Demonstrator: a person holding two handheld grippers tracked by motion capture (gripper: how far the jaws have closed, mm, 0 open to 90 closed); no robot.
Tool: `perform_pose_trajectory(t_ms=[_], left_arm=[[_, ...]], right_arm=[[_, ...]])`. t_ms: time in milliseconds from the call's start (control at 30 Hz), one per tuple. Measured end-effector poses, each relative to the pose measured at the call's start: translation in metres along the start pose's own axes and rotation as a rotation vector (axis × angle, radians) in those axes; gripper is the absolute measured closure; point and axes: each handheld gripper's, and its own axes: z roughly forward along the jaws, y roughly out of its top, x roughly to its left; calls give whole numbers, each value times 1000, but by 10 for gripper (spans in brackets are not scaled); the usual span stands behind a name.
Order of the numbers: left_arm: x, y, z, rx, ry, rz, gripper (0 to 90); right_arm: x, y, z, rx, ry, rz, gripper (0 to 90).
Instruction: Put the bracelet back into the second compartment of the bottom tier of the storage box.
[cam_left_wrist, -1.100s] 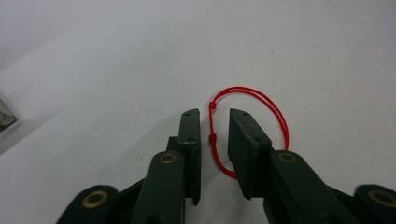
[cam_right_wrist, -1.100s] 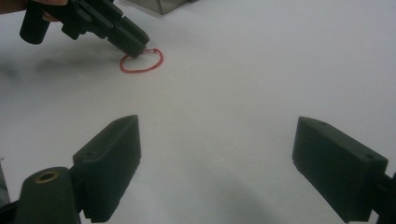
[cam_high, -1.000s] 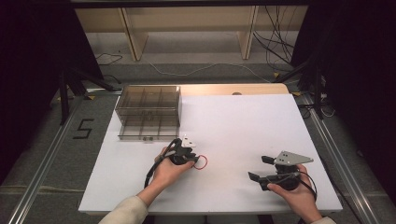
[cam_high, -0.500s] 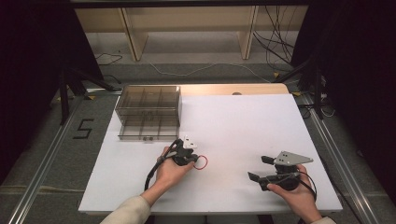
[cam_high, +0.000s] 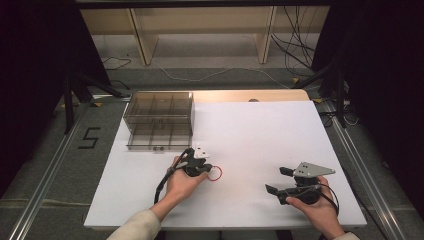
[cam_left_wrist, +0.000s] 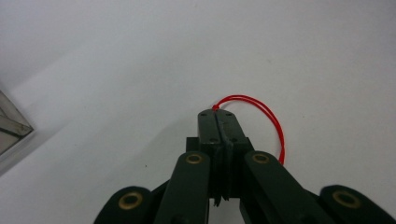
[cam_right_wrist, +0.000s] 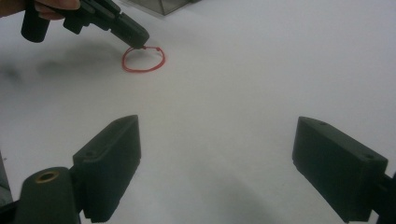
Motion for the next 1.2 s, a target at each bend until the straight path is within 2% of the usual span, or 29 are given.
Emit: perform_pose_trajectory(t_ms=[733,1200], left_arm=[[2,2,-9,-47,7,-1,898],[6,5,-19,-75,35,10,897]], right_arm=[[0,0,0,-9,2,6,163],[0,0,0,-11,6,8,163]])
